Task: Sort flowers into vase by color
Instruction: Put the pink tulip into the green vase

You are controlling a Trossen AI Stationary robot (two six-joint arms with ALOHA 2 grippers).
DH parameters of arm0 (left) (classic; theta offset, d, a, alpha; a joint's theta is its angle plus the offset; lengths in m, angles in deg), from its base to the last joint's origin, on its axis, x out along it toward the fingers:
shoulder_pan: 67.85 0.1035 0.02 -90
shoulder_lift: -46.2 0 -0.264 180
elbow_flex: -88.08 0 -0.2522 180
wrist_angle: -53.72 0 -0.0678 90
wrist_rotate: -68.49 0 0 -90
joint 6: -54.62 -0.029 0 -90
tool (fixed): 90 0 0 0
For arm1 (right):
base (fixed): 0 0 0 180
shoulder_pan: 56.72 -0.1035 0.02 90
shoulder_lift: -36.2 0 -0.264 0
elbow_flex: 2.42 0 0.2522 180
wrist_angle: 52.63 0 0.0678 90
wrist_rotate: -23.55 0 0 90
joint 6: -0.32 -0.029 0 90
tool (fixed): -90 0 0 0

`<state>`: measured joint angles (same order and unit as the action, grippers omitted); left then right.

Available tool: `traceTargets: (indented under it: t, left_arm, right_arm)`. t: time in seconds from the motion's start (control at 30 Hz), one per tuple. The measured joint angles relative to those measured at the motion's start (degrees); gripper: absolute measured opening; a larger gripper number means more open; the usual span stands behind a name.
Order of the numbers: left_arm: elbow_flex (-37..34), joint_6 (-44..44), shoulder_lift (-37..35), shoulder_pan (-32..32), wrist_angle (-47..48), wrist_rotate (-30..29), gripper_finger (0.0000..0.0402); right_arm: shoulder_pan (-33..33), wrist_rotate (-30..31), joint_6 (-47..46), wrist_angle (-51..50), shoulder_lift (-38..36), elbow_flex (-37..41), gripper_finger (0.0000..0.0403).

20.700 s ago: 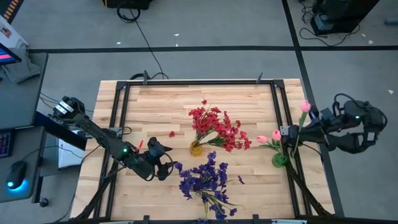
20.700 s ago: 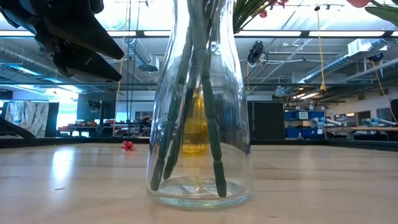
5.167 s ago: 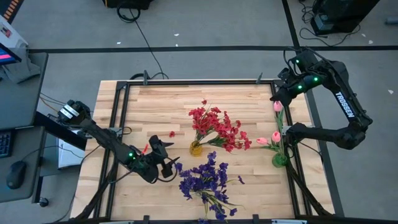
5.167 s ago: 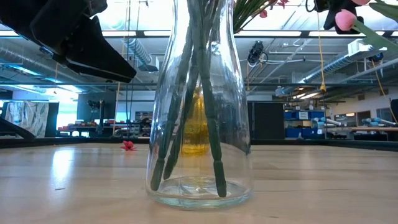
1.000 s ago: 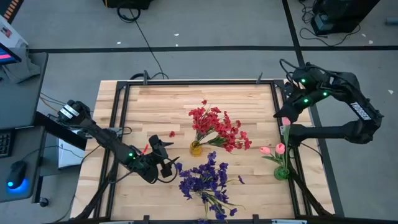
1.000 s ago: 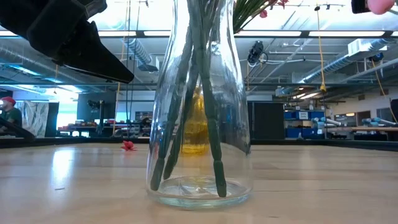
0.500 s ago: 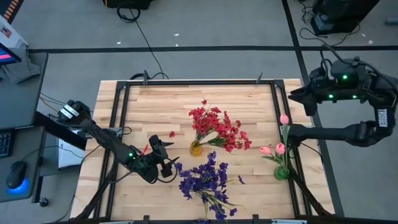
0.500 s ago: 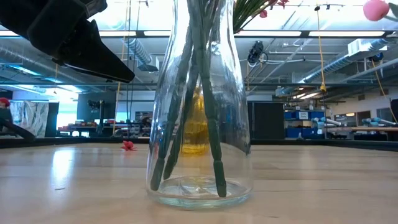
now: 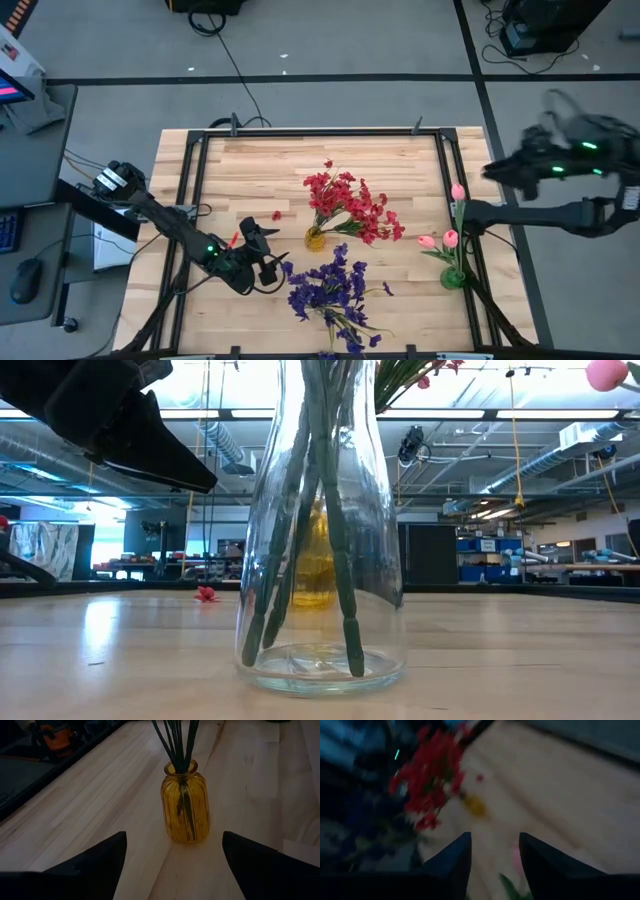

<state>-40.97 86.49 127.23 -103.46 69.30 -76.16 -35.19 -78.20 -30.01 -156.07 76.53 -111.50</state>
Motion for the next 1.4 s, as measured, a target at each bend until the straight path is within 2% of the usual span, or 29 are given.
traceTargets:
  t: [0.1, 0.2, 0.3, 0.47, 0.53, 0.73, 0.83, 0.9, 1.1, 1.4]
  left_arm:
    - [0.0, 0.0, 0.0, 0.0, -0.1, 0.0, 0.0335]
    - [0.0, 0.0, 0.0, 0.3, 0.0, 0.0, 0.0335]
    - [0.0, -0.1, 0.0, 1.0, -0.2, 0.0, 0.0335]
    - [0.0, -0.1, 0.0, 2.4, -0.3, 0.0, 0.0335]
    - [0.0, -0.1, 0.0, 2.7, -0.7, 0.0, 0.0335]
    - [0.0, -0.1, 0.0, 2.7, -2.2, 0.0, 0.0335]
    - [0.0, -0.1, 0.0, 2.7, -2.0, 0.0, 0.0335]
    - [0.0, -0.2, 0.0, 2.7, -1.3, 0.0, 0.0335]
    - [0.0, -0.2, 0.0, 2.8, -0.7, 0.0, 0.0335]
    - [0.0, -0.2, 0.0, 2.7, -0.7, 0.0, 0.0335]
  right_arm:
    - [-2.8, 8.1, -7.7, -0.4, -6.0, -0.3, 0.0172]
    - [-5.5, 13.0, -12.0, -0.4, -10.8, 2.1, 0.0170]
    - [-7.4, 14.7, -13.2, -0.5, -13.3, 7.2, 0.0159]
    - [-10.7, 13.1, -9.5, -0.3, -13.3, 18.3, 0.0123]
    - [-11.9, 14.4, -9.1, -0.5, -13.3, 20.8, 0.0108]
    - [-13.4, 26.7, -8.1, -0.3, -14.0, 16.9, 0.0056]
    - [-13.6, 28.9, -5.4, -0.3, -14.2, 16.4, 0.0014]
    - [-13.6, 30.3, -5.0, -0.3, -14.3, 17.5, 0.0009]
    - [-13.6, 29.3, -4.9, -0.3, -14.3, 24.5, 0.0005]
    - [-13.6, 23.7, -5.7, -0.4, -14.7, 32.3, 0.0002]
